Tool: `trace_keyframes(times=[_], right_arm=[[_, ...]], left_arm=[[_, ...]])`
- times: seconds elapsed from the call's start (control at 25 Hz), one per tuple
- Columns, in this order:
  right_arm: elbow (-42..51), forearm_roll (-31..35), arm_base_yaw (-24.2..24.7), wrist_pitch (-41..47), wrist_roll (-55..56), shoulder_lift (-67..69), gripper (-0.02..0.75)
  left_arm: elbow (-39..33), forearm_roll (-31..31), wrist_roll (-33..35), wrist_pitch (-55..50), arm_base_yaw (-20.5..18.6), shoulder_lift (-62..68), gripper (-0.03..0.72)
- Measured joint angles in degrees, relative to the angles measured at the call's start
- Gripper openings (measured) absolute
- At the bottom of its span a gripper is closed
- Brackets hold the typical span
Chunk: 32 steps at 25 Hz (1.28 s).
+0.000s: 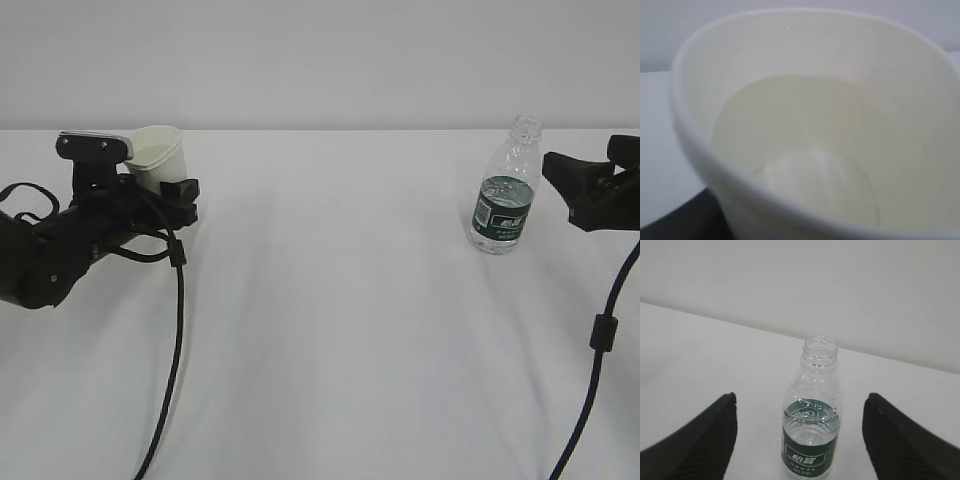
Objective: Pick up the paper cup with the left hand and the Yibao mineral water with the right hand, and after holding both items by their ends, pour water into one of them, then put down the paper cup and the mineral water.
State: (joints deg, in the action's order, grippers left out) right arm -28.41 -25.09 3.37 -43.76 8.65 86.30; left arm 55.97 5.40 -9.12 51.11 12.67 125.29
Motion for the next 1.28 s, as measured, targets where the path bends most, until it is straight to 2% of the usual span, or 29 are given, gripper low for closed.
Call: trace_keyframes(times=[1.28], right_arm=[[0.00,-0.97,0.00,2.65,1.00,0.00,0.590]], left_arm=[[0.12,-3.28,0.21,7.85,0.00,7.92,0.454]])
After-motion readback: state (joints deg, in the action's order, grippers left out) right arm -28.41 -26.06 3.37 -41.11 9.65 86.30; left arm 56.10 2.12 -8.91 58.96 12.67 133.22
